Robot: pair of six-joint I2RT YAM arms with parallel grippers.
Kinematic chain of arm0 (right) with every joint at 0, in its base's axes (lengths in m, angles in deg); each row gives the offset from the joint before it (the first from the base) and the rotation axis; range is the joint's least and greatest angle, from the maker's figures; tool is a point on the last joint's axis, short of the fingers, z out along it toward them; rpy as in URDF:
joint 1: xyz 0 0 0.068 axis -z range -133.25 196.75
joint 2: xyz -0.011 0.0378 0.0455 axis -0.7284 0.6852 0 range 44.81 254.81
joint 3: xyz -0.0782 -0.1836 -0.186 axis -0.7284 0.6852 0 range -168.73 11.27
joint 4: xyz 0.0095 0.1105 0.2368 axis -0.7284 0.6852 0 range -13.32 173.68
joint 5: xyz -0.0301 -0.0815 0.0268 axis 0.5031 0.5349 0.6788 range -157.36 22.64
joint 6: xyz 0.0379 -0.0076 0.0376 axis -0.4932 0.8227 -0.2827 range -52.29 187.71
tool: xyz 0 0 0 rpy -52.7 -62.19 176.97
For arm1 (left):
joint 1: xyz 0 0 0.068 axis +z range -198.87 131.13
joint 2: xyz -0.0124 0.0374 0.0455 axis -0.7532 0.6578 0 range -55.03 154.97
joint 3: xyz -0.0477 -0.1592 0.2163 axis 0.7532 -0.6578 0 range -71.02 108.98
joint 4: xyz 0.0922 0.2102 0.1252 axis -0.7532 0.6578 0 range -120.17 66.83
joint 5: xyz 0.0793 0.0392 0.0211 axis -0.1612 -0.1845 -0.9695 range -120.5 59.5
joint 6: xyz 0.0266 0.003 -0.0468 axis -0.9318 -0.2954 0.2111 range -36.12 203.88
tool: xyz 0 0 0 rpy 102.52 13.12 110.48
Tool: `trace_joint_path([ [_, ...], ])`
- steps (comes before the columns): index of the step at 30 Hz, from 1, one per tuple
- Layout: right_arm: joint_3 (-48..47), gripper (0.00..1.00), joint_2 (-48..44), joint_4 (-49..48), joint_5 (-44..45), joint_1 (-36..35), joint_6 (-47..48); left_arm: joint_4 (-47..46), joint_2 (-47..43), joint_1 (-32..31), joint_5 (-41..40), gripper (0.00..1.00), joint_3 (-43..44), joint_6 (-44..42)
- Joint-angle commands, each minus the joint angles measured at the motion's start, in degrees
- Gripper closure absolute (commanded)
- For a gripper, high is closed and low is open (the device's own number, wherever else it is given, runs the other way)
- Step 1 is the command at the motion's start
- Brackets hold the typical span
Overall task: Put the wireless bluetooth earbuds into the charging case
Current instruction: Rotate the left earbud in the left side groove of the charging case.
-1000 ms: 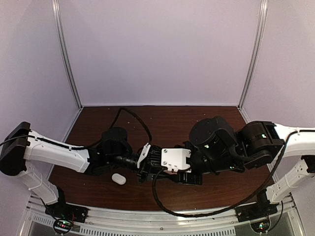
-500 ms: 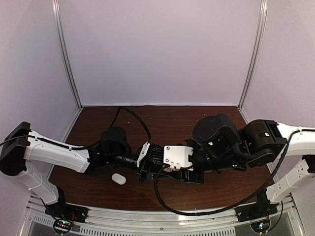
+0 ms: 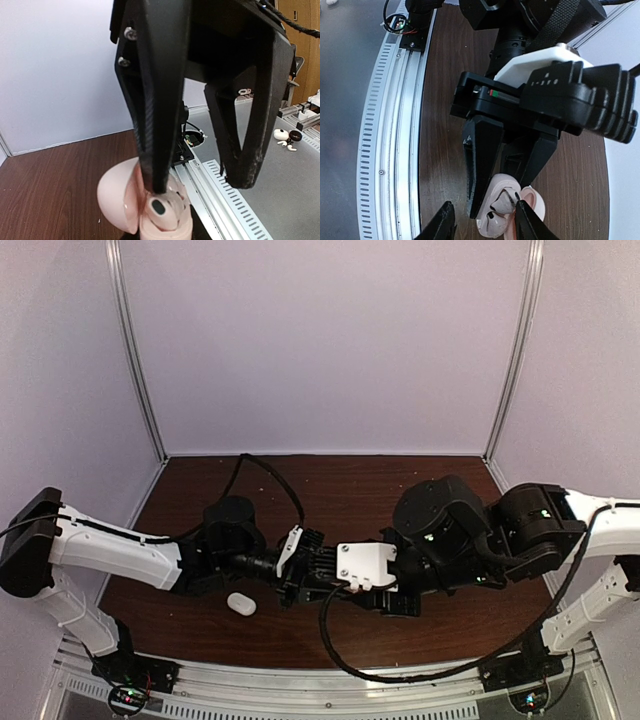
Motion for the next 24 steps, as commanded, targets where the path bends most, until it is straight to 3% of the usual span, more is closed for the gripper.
trace_joint_path([
  [1,-1.3,0.56,-0.5,3.8,1.1,-0.5,0.5,0.1,-0.2,0.4,1.6,1.0,2.2,-1.7],
  [14,-1.9,0.53,-2.3,-0.6,1.2,-0.3,-0.4,-3.4,-1.3,0.8,1.3,1.0,0.0,0.6],
  [24,5.6,0.33,-8.5,-10.0,-3.0,4.4,-5.7,-8.8,-4.7,2.1,-0.3,1.0,-3.6,4.7],
])
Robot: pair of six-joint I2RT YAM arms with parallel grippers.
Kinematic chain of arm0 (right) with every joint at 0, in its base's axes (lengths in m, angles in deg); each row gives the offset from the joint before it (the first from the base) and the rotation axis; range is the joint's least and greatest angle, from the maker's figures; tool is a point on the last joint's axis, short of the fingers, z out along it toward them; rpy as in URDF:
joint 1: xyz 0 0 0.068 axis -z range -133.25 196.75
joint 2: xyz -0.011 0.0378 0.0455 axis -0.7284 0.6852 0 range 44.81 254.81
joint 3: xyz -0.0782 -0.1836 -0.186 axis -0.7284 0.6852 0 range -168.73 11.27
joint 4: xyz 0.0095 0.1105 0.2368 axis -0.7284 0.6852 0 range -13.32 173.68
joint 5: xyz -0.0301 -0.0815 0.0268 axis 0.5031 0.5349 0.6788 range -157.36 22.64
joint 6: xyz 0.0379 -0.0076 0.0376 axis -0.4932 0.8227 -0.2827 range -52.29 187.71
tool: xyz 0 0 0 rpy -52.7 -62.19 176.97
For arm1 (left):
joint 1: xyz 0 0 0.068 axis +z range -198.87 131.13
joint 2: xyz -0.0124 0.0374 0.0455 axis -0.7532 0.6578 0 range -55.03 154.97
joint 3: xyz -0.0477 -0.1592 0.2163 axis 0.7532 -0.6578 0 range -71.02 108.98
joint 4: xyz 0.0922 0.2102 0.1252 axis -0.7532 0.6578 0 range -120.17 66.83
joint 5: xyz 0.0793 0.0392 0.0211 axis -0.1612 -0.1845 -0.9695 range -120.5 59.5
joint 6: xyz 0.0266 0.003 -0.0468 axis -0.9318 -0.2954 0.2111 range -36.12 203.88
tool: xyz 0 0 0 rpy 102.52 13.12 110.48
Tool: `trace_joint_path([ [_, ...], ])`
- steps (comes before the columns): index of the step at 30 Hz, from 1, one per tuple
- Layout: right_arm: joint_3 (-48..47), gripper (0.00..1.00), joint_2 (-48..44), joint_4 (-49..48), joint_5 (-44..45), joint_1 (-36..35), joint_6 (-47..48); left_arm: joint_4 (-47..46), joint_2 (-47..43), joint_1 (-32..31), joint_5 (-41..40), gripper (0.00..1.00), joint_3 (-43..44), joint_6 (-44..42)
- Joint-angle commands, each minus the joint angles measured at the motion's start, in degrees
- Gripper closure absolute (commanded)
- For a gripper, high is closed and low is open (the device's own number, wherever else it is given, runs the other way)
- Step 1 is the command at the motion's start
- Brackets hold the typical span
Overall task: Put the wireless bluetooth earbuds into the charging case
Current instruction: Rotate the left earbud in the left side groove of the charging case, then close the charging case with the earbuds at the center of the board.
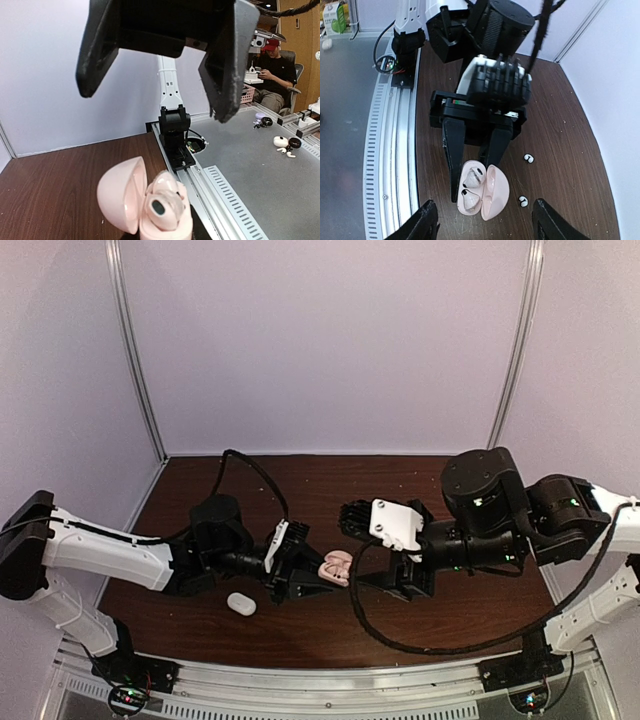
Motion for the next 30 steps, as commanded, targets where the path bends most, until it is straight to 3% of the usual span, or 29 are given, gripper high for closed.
trace_joint_path([
  [1,3.8,0.31,-2.8,-5.2,-1.5,2.0,-3.2,-6.0,-2.9,0.7,-1.4,1.0,-1.4,2.6],
  [9,8.8,0.25,-3.3,-12.5,-4.7,4.3,-5.3,-8.4,-3.2,0.7,-3.0,1.0,-1.7,5.1],
  [21,5.2,0.37,1.8,-10.9,-14.0,4.4,-1.5,-8.5,-3.6,1.2,-6.4,1.0,-2.0,7.3],
  [30,5.2,0.42,1.0,-9.3,-15.3,3.4,-1.2,-10.5,-2.8,3.2,-7.1,1.0,-2.1,10.8],
])
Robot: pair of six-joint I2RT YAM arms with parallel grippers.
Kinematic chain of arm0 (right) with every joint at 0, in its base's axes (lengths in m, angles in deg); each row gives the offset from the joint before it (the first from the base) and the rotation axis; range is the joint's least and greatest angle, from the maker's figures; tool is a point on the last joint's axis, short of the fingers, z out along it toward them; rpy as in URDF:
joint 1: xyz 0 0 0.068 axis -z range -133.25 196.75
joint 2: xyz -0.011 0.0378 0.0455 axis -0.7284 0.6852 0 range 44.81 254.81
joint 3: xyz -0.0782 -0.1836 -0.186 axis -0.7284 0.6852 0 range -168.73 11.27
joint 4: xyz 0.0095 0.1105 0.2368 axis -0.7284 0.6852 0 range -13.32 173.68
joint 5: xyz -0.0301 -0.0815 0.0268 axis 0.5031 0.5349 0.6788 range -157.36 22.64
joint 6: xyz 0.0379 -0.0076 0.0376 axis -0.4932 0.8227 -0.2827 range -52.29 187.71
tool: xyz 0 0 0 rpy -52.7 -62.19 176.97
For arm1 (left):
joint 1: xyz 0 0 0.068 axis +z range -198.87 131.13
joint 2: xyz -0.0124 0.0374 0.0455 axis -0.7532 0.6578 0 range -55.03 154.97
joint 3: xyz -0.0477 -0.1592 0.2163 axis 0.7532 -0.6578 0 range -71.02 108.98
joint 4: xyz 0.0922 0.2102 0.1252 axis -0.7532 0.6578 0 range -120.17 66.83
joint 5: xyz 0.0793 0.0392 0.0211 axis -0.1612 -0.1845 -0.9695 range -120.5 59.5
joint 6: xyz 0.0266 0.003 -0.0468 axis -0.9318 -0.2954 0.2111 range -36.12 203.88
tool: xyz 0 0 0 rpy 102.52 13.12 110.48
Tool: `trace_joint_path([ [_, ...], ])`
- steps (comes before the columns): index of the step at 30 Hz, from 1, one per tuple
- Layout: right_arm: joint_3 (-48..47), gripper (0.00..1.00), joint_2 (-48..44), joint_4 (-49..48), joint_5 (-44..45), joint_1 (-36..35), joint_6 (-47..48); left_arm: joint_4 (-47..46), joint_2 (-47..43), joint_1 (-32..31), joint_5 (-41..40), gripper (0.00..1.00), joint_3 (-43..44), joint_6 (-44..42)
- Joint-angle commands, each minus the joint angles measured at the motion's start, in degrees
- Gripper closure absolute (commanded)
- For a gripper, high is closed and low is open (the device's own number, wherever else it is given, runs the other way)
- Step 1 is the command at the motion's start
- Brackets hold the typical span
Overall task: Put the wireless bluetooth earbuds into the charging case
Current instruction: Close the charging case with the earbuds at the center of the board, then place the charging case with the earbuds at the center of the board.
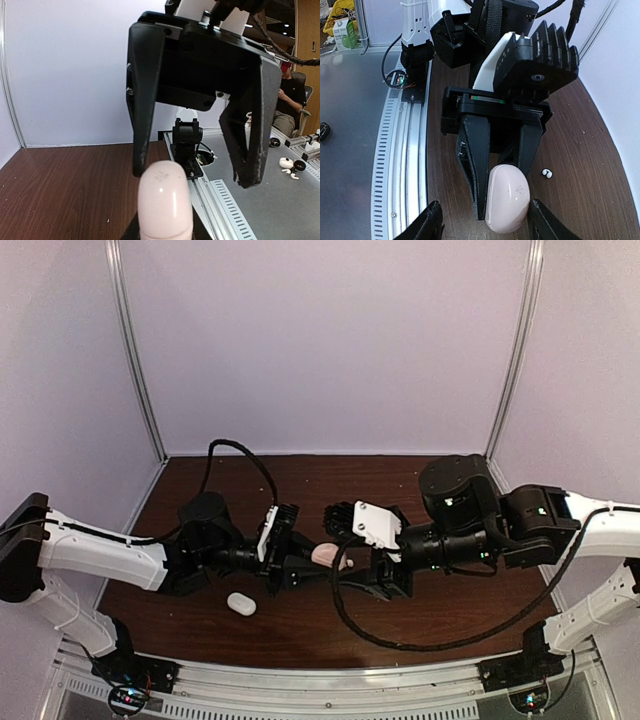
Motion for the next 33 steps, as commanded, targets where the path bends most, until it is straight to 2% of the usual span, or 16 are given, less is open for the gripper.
trace_joint_path([
  [1,-0.7,0.42,0.0,1.9,-4.7,-1.3,0.2,-5.3,-0.2,1.7,-3.0,1.0,0.3,2.8],
  [10,1.6,0.48,0.8,1.8,-4.9,-1.3,-0.6,-5.9,0.1,2.2,-2.9,1.0,1.2,4.3],
  [17,3.3,0.49,2.2,1.6,-6.0,-1.6,-0.9,-7.1,-0.2,3.7,-4.2,1.0,1.5,9.1],
  [23,3.8,0.49,3.5,2.1,-1.9,-2.2,0.1,-6.2,-1.5,4.7,-6.6,1.0,1.5,12.8],
  [25,4.0,0.43,2.8,1.4,0.7,-2.2,1.0,-4.8,-1.7,4.7,-6.8,1.0,2.0,12.8],
  [27,5.2,0.31,0.5,-1.3,4.2,-2.2,1.6,-3.2,-1.9,4.7,-6.6,1.0,2.2,12.6],
  [33,11.7,0.03,-8.9,-13.6,15.4,-1.9,2.6,1.3,-2.8,4.7,-6.9,1.0,1.8,12.0],
])
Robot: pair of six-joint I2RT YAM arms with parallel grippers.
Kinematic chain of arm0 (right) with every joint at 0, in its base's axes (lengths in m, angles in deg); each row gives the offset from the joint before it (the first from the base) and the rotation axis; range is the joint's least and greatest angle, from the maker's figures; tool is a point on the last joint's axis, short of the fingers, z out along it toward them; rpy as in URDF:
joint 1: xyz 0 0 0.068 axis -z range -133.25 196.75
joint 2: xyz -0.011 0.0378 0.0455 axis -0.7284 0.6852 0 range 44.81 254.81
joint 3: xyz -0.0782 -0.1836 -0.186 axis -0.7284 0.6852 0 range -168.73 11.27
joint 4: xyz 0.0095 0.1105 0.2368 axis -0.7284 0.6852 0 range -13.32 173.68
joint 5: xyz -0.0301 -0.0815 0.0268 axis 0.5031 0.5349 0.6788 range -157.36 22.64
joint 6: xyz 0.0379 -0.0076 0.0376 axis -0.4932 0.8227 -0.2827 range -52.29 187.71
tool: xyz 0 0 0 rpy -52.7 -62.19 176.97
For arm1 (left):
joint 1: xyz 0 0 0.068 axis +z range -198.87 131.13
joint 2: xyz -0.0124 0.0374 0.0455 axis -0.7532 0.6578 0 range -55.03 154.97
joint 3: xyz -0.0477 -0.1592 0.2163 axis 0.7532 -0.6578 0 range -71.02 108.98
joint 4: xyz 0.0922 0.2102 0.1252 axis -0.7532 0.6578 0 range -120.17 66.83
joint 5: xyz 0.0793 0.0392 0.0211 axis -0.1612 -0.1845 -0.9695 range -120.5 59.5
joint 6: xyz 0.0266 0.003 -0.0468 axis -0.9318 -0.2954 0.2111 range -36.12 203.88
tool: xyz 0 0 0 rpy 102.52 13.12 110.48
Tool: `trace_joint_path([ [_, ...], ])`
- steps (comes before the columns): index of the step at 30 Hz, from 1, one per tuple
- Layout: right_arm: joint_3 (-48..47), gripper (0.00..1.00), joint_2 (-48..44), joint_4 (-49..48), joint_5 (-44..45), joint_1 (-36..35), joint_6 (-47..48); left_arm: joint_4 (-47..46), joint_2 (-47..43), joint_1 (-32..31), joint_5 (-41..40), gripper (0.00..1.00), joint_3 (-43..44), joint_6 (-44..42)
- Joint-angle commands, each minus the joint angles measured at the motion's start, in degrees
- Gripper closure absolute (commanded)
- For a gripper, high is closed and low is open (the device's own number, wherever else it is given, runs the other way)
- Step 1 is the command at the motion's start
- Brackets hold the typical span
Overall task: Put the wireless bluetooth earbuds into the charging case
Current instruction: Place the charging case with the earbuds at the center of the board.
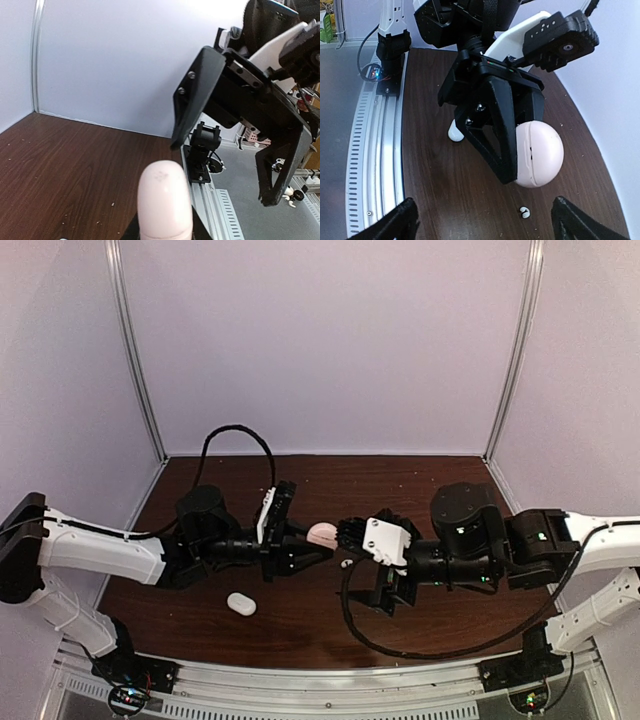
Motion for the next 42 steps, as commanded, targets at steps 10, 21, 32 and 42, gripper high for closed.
trace_joint_path([
  [10,5.5,0.0,-8.4,-8.4,11.1,-0.6,3.1,9.2,-4.4,1.6,-10.8,1.0,5.4,6.7],
  [21,8.1,0.0,-9.8,-10.3,10.5,0.3,-1.4,22.2,-4.0,14.9,-17.9,1.0,1.1,14.7],
  [32,10.5,0.0,-10.8,-12.0,8.8,1.0,-3.8,25.3,-4.4,26.9,-23.0,1.0,-7.5,20.7],
  [42,11.8,0.0,-10.6,-12.9,7.6,1.8,-5.3,27.1,4.9,30.9,-19.4,1.0,-5.9,22.7],
])
